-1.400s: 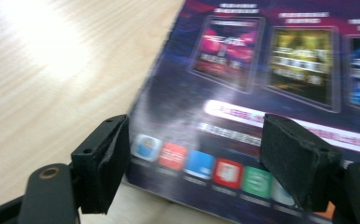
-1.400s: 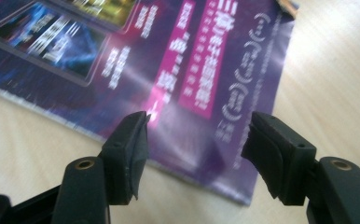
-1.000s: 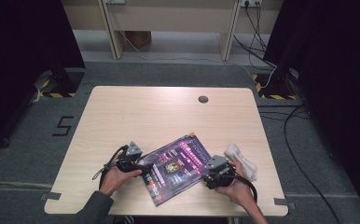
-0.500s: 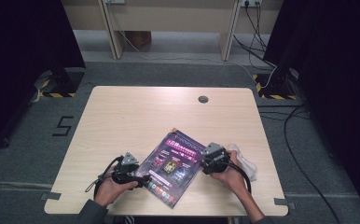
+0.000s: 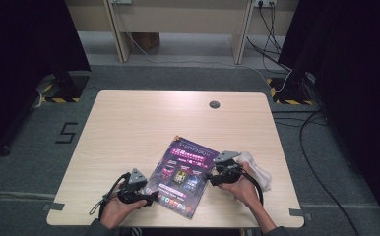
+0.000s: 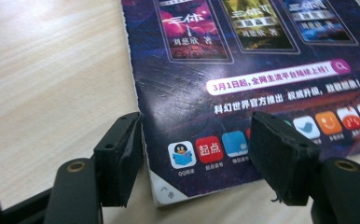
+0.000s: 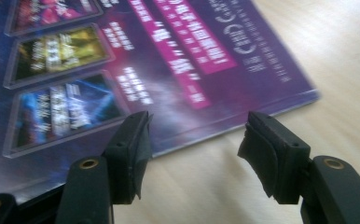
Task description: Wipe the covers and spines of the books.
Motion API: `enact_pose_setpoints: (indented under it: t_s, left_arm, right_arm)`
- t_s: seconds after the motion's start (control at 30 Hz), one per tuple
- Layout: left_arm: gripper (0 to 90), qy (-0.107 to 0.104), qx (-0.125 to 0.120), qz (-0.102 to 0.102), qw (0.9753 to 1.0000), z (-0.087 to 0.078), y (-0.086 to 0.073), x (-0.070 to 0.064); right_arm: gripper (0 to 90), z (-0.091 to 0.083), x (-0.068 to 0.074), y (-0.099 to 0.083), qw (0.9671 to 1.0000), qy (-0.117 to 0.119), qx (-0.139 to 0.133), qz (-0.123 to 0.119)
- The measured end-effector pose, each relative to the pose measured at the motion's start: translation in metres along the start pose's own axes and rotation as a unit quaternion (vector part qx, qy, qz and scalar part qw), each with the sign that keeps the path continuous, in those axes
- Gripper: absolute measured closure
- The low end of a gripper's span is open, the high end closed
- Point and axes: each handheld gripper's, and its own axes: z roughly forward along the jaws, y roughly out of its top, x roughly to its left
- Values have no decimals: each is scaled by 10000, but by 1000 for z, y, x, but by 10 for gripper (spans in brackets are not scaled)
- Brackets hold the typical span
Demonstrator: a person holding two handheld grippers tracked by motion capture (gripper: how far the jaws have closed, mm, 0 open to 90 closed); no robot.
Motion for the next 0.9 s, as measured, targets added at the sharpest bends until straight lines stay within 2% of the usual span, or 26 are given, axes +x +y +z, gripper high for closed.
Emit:
enact_pose_setpoints:
  t_s: [0.13, 0.3, 0.7, 0.8, 0.9]
  left_arm:
    - [353, -51, -1, 58, 10000, -1, -3, -7]
    - [359, -109, -2, 115, 9999, -3, -5, -13]
    - [387, -200, -64, 301, 9993, -1, -6, -30]
    - [384, -260, 49, 464, 9986, 1, -8, -39]
    - [372, -336, 61, 549, 9979, 0, -9, -46]
  right_arm:
    - [412, 6, 2, -1, 9999, 126, 43, -20]
    - [415, 10, -3, 0, 9993, 290, -4, 246]
    - [417, 25, -16, 19, 9998, 83, 28, 181]
    - [423, 28, -17, 24, 10000, -6, 50, 60]
    - [409, 33, -18, 29, 9999, -69, 47, 67]
